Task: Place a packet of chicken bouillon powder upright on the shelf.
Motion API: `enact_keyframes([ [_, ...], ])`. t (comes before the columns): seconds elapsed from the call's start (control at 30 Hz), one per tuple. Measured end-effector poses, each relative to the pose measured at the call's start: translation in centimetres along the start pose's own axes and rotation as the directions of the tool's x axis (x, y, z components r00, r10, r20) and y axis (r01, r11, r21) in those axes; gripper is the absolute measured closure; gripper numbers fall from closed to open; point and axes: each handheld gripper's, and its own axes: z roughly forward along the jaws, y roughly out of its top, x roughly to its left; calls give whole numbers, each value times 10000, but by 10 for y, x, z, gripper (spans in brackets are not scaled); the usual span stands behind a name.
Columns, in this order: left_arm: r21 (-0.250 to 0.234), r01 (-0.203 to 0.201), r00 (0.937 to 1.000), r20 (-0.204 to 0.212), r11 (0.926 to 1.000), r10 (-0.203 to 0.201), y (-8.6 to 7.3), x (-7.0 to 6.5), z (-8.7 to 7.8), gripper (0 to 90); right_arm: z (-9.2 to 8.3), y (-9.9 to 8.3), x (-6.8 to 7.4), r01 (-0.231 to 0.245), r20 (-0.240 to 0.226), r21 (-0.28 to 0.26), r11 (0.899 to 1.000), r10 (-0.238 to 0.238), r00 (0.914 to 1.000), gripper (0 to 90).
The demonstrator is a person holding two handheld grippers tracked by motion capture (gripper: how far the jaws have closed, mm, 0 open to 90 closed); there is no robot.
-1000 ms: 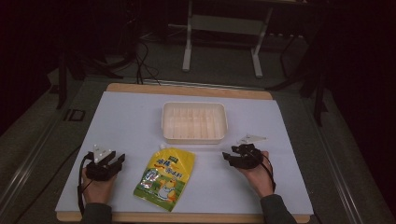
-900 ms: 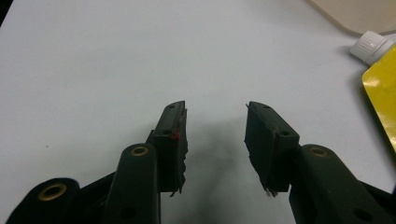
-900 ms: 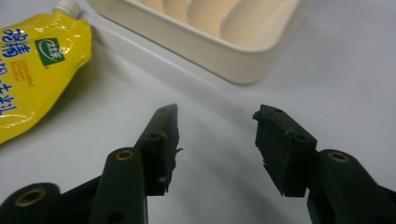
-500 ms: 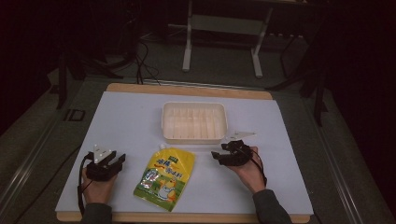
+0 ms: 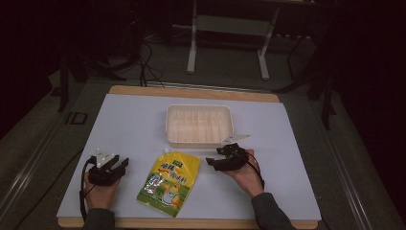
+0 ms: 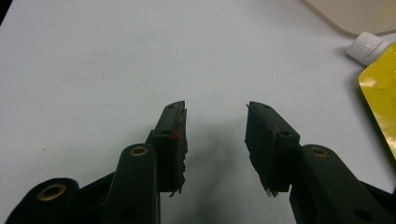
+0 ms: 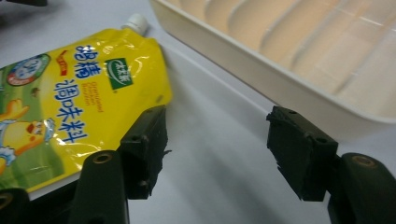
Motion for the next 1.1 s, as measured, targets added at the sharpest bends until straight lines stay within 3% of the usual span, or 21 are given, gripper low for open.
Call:
enact_keyframes([
  [1.1, -27, -58, 10000, -34, 10000, 58, 0, -1, -1, 578, 54, 4, 31, 607, -1083, 692, 9958, -530, 9927, 318],
])
